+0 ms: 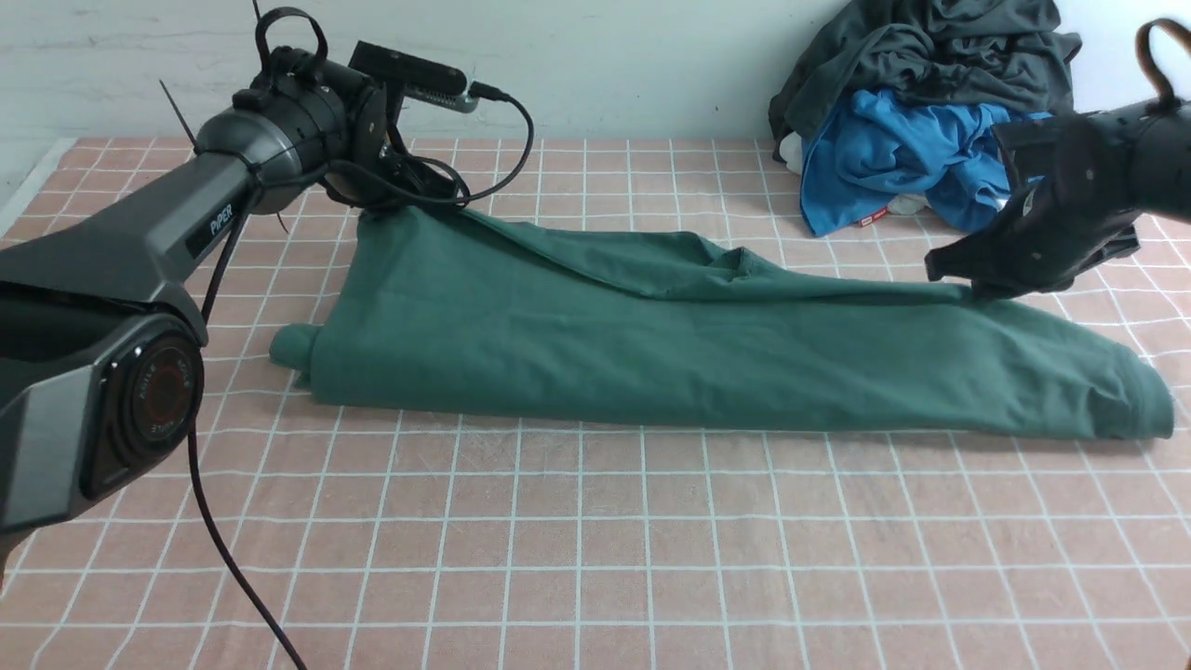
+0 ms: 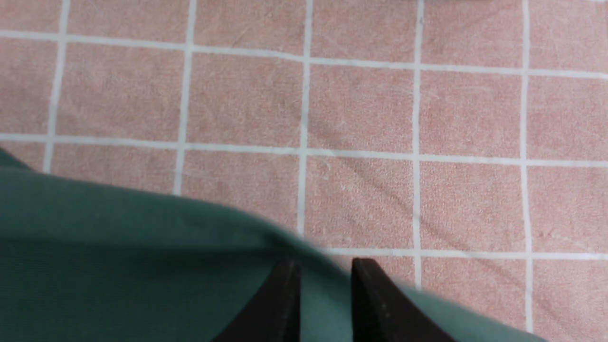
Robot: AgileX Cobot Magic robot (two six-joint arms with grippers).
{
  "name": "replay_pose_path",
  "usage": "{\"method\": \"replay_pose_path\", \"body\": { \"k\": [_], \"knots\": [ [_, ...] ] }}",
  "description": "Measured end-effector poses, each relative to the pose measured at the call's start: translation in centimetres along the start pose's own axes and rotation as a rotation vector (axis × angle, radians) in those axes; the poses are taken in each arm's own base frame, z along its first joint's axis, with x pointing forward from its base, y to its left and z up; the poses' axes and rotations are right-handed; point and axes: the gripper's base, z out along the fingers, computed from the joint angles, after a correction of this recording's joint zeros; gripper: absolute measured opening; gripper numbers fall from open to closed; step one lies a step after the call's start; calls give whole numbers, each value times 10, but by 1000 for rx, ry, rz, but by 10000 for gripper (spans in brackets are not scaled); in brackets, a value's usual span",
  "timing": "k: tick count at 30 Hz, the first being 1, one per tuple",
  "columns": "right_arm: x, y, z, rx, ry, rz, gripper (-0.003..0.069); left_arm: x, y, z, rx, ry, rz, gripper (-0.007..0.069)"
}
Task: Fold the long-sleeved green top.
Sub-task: Use both arms to drag the lower edge of the fabric forward and fold it over the upper edge, then use the right arm to clamp the right edge of the fabric
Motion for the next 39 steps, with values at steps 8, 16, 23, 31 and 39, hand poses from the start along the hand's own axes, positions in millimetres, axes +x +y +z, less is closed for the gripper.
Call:
{"method": "replay_pose_path", "body": {
  "k": [8, 16, 23, 31, 39],
  "knots": [
    [-27, 35, -55, -125, -3, -113, 330, -29, 20, -54, -48, 54, 6, 430],
    [-12, 139, -21, -488, -99, -519, 43, -37, 17, -118, 104, 174, 127, 272],
    [-13, 158, 55, -383, -395, -364, -12, -62, 11, -209, 333, 19, 197, 17],
    [-57, 95, 49, -262, -565, -39, 13, -64, 24, -315, 344, -141, 232, -8],
    [-77, 14, -75, -438, -466, -100, 118, 18, 34, -371, 306, -27, 198, -8]
  ]
}}
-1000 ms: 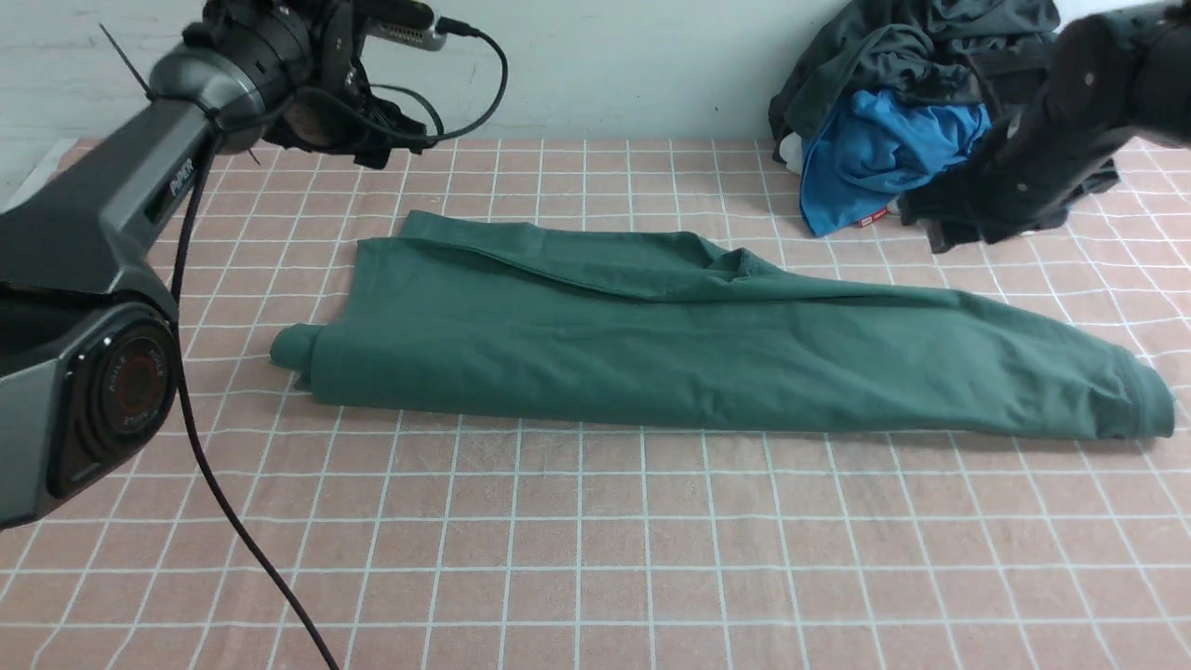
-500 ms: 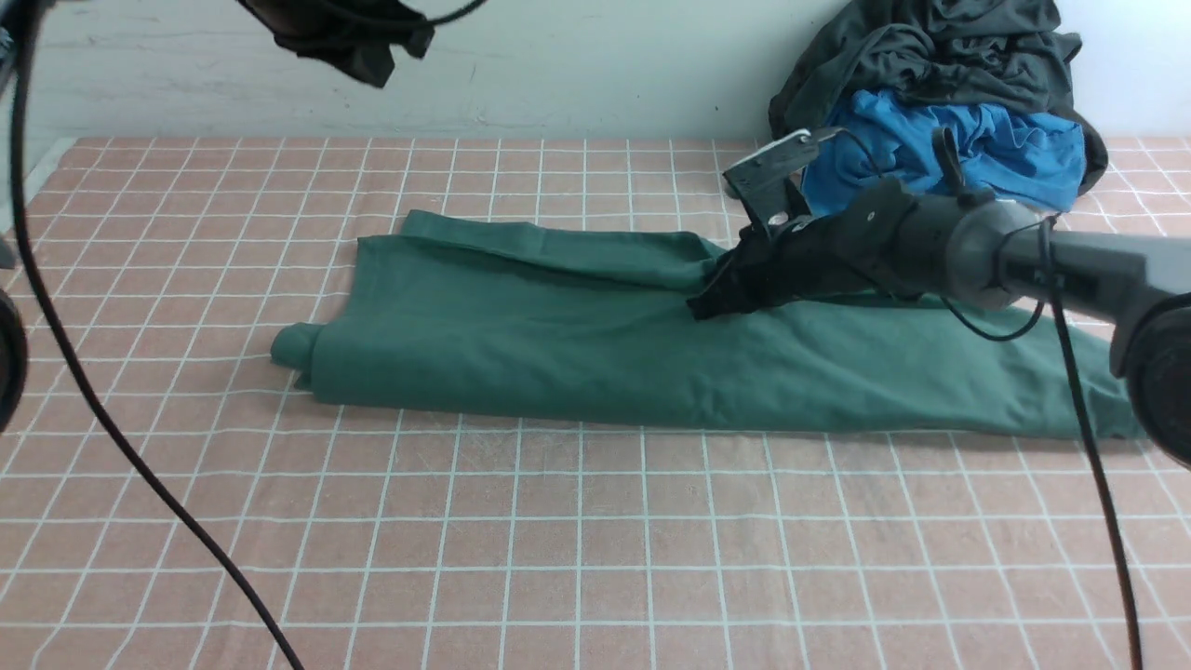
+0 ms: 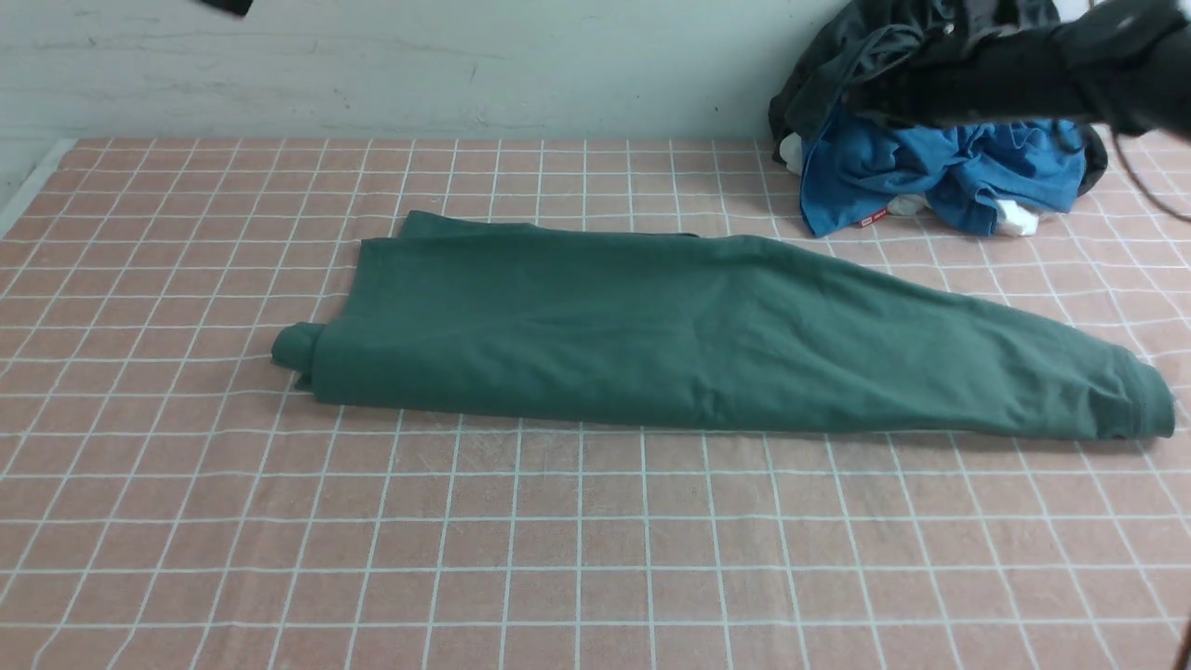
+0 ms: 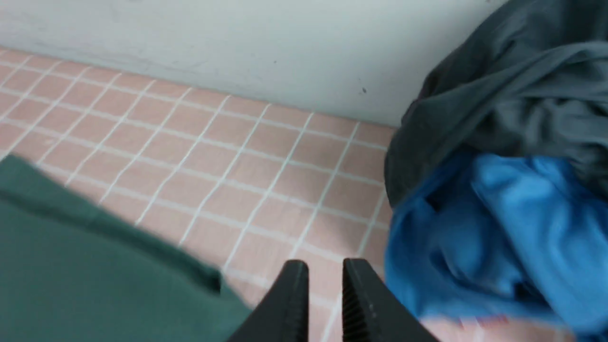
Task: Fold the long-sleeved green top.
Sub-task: Use the right arm to clamp the right edge of the fabric
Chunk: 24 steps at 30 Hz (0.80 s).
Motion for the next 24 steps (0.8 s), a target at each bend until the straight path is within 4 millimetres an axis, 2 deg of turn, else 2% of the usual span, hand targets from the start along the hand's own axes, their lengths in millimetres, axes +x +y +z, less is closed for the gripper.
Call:
{"method": "replay_pose_path", "body": {
  "k": [2, 4, 5, 6, 8, 12, 15, 18, 20, 22, 23, 24],
  "knots": [
    [2, -10, -24, 24, 107, 36, 143, 30, -8, -7, -14, -9, -28, -8],
    [16, -29, -42, 97, 250, 124, 174, 62, -15, -9, -33, -26, -51, -8],
    [33, -45, -49, 180, 365, 202, 202, 85, -20, -12, -50, -42, -55, -8],
    [43, -54, -53, 217, 428, 240, 224, 99, -22, -7, -57, -32, -59, -8],
    [76, -76, -60, 332, 593, 329, 292, 138, -30, 1, -66, -25, -83, -8],
    [122, -96, -70, 443, 764, 411, 430, 179, -38, 18, -50, 59, -124, -8],
    [144, -102, -69, 466, 767, 436, 518, 196, -40, 32, -36, 127, -138, -8],
    [161, -104, -58, 465, 733, 476, 547, 196, -39, 37, -44, 106, -146, -8],
    [166, -104, -53, 455, 732, 495, 533, 194, -38, 37, -49, 83, -147, -8],
    [176, -103, -42, 422, 737, 532, 442, 191, -38, 38, -51, 51, -154, -8],
    [177, -103, -41, 421, 737, 534, 431, 191, -38, 38, -50, 51, -154, -8],
    [179, -102, -38, 416, 736, 543, 376, 191, -38, 38, -49, 50, -156, -8]
  ]
}}
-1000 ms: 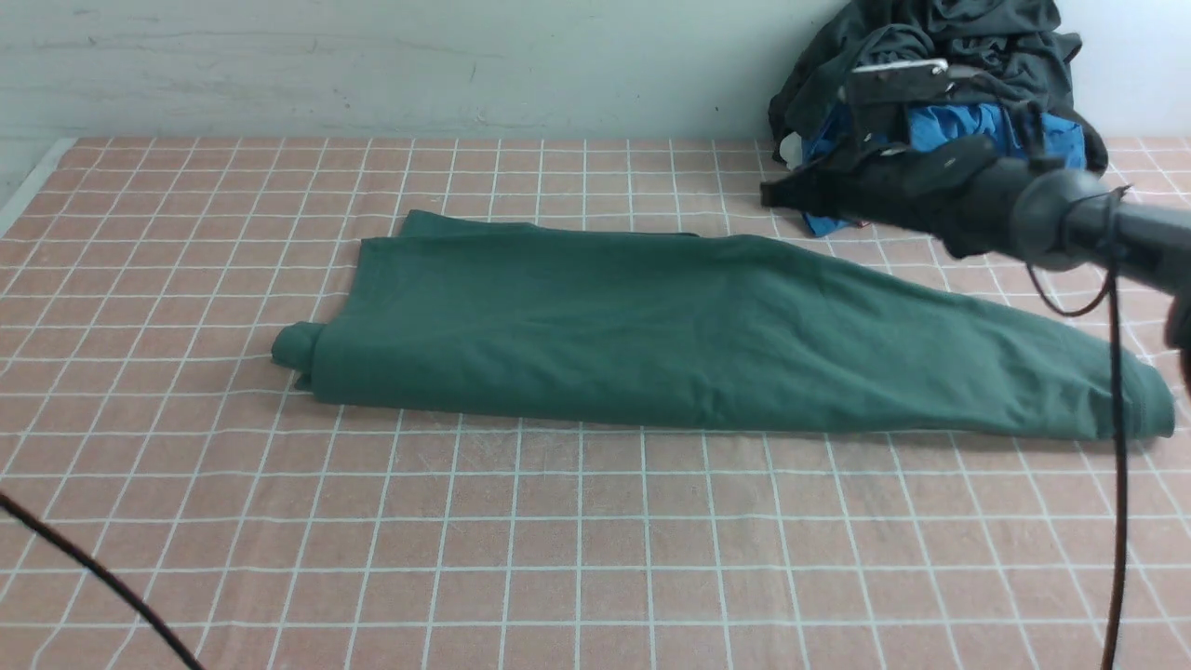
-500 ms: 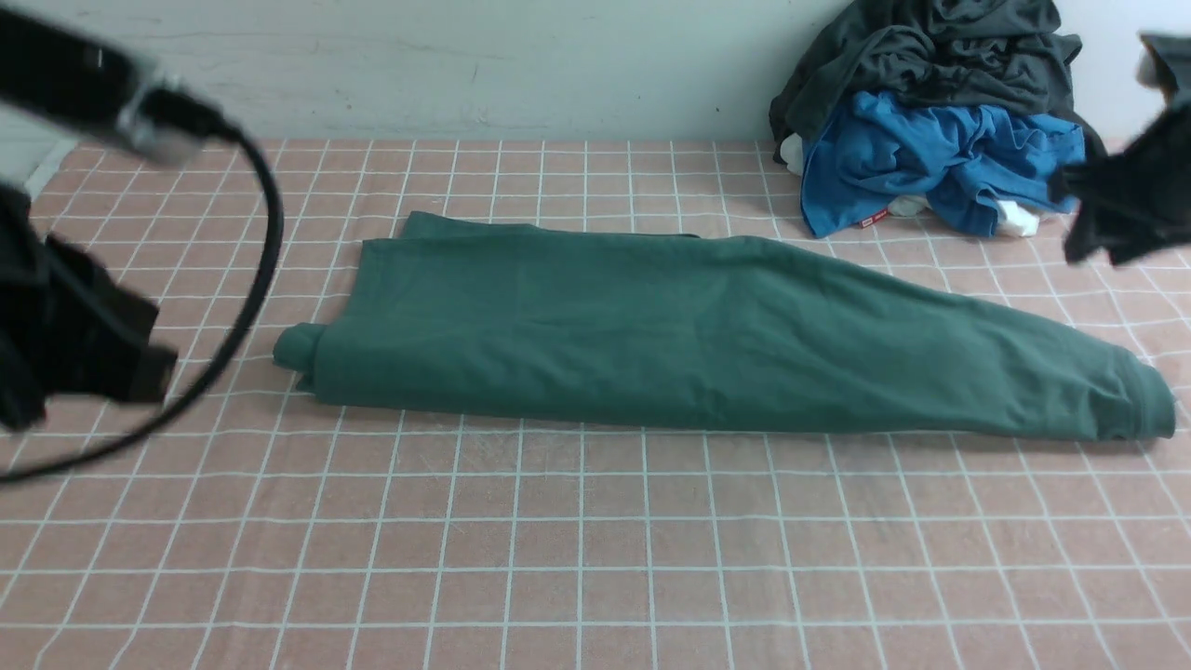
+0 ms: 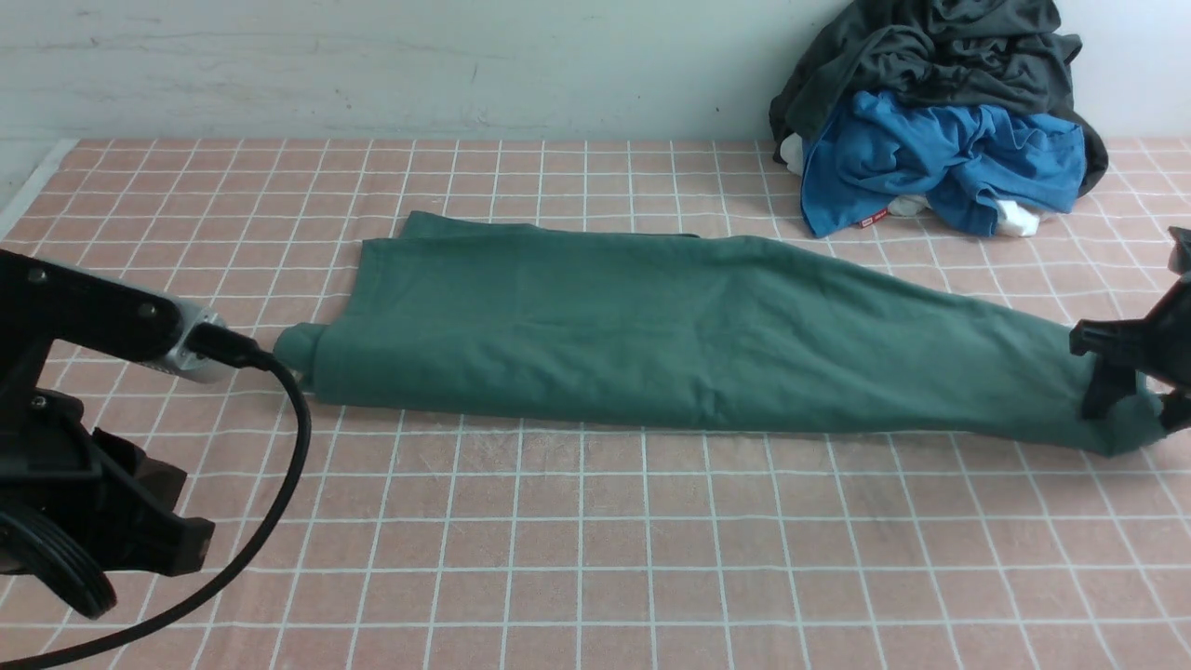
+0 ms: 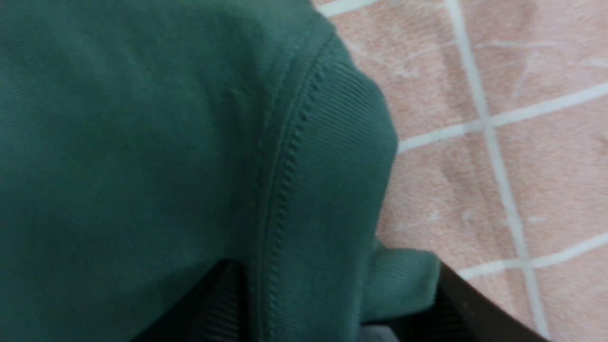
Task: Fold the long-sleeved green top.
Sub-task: Use the right arm to clamp the right edge of the fabric, then use the right arm to drag the right edge of the fabric to the left and folds it over the left edge
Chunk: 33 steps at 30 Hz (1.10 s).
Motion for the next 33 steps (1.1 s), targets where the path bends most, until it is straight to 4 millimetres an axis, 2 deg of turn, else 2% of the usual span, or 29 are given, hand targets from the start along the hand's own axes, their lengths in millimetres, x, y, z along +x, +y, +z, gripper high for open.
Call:
{"method": "replay_pose_path", "body": {
  "k": [1, 2, 3, 5, 7, 9, 12, 13, 14, 17, 18, 19, 20, 21, 22, 23, 24, 25, 26, 27, 29, 30, 31, 32, 33],
  "knots": [
    [0, 1, 0, -9, -3, 8, 261, 0, 0, 0, 1, 4, -1, -8],
    [0, 1, 0, -9, -4, 8, 261, 0, 0, 0, 1, 4, -1, -8],
    [-1, 1, 0, -9, -8, -3, 141, 1, 0, 0, 3, 13, -1, -8],
    [-1, 1, -1, 0, -12, -24, 68, 2, -1, 0, 6, 22, -2, -8],
    [-3, -1, -7, 37, -16, -77, 57, 3, -1, 0, 9, 38, -2, -8],
    [-10, -6, -25, 118, -26, -149, 58, 4, -1, 0, 11, 47, -2, -8],
    [-27, -15, -73, 267, -90, -221, 58, 6, -1, 0, 14, 61, -2, -8],
    [-28, -16, -77, 276, -96, -222, 58, 6, -1, 0, 14, 61, -2, -8],
    [-37, -18, -108, 325, -154, -214, 58, 5, -1, 0, 14, 59, -2, -8],
    [-45, -5, -162, 333, -259, -196, 58, 5, -2, 0, 20, 57, -8, -8],
    [-47, 3, -175, 318, -297, -198, 58, 5, -2, 0, 25, 55, -14, -8],
    [-47, 5, -179, 314, -304, -199, 58, 5, -2, 0, 26, 55, -15, -8],
    [-48, 30, -198, 260, -368, -226, 58, 5, -3, 0, 34, 54, -23, -8],
    [-48, 33, -198, 257, -368, -232, 58, 5, -3, 0, 35, 53, -24, -8],
    [-46, 64, -210, 189, -414, -275, 58, 5, -4, 0, 42, 51, -31, -8],
    [-43, 85, -212, 145, -424, -308, 58, 4, -4, 0, 44, 50, -34, -8],
    [-41, 93, -212, 132, -426, -324, 58, 4, -4, 0, 44, 50, -34, -8],
    [-33, 121, -212, 71, -425, -369, 58, 4, -4, 0, 46, 50, -35, -8],
    [-27, 140, -210, 33, -416, -401, 58, 4, -4, 0, 46, 50, -36, -8],
    [-15, 172, -205, -26, -398, -462, 58, 4, -4, 0, 47, 50, -37, -8],
    [4, 222, -191, -123, -360, -556, 58, 4, -4, 0, 48, 50, -37, -8],
    [6, 226, -191, -133, -358, -564, 58, 4, -4, 0, 48, 50, -37, -8],
    [12, 243, -182, -156, -352, -605, 58, 4, -4, 0, 48, 50, -37, -8],
    [25, 272, -170, -197, -350, -686, 58, 4, -4, 0, 48, 49, -38, -8],
    [29, 286, -159, -215, -354, -719, 58, 4, -4, 0, 48, 49, -38, -8]
  ]
}}
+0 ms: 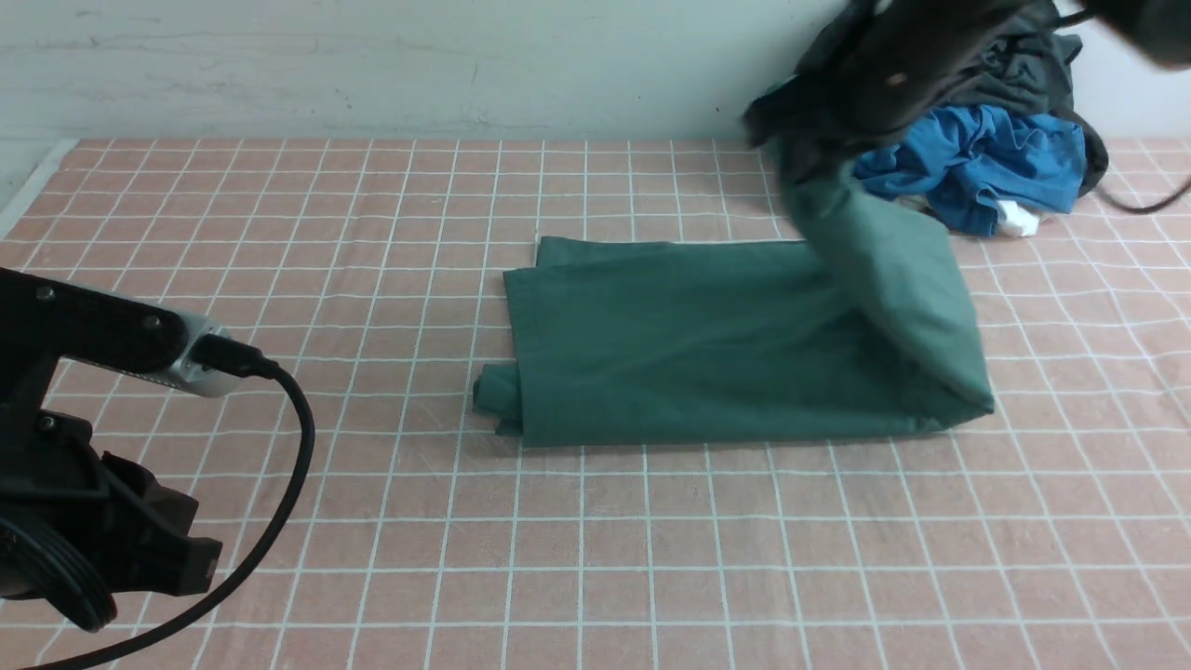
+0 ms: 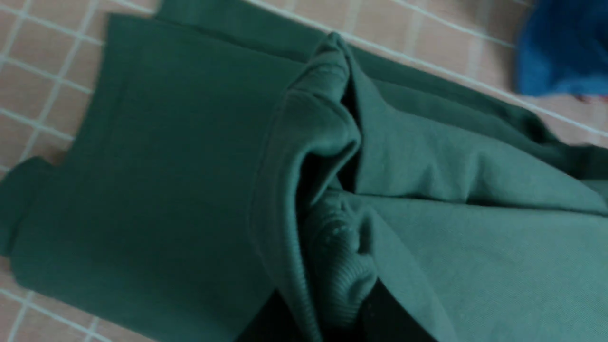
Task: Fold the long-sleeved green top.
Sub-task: Use the right arm to drag the right edge of the fabric to the left and folds it over the left edge
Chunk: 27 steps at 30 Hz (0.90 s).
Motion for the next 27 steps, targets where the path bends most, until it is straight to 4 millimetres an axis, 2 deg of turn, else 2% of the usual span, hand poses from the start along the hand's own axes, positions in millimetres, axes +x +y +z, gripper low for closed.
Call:
{"method": "replay_pose_path", "body": {
  "k": [2, 3, 4, 5, 7, 8, 9, 11, 13, 16, 18, 22, 25, 26, 27],
  "knots": [
    [-2, 28, 24, -47, -22, -48, 59, 0, 0, 0, 1, 0, -1, -8],
    [-2, 30, 24, -52, -23, -52, 59, 0, 0, 0, 1, 0, -1, -8],
    [-2, 46, 42, -80, -41, -66, 69, 0, 0, 0, 1, 0, -1, -8],
    [-1, 57, 52, -101, -54, -75, 88, 0, 0, 0, 1, 0, -1, -8],
    [-1, 66, 64, -112, -80, -84, 140, 0, 0, 0, 1, 0, 0, -8],
    [-2, 69, 67, -114, -94, -86, 171, 0, 0, 0, 1, 0, 0, -8],
    [-5, 69, 68, -109, -127, -89, 240, 0, 0, 0, 1, 0, 1, -8],
    [-7, 69, 67, -104, -147, -90, 283, 0, 0, 0, 1, 0, 2, -8],
    [-11, 65, 58, -83, -180, -99, 360, 0, 0, -1, 1, -5, 10, -8],
    [-14, 59, 45, -52, -185, -118, 404, 1, -1, -10, -4, -48, 29, -8],
    [-13, 56, 41, -36, -167, -129, 400, 1, -2, -18, -14, -99, 50, -8],
    [-3, 52, 50, -20, -61, -140, 297, 5, -5, -45, -47, -289, 113, -8],
    [8, 54, 78, -30, 12, -118, 171, 19, -7, -59, -72, -412, 134, -8],
    [10, 54, 83, -30, 20, -116, 155, 20, -7, -58, -73, -419, 134, -8],
    [16, 57, 100, -60, 51, -74, 89, 29, -8, -64, -83, -475, 137, -8]
  ]
}}
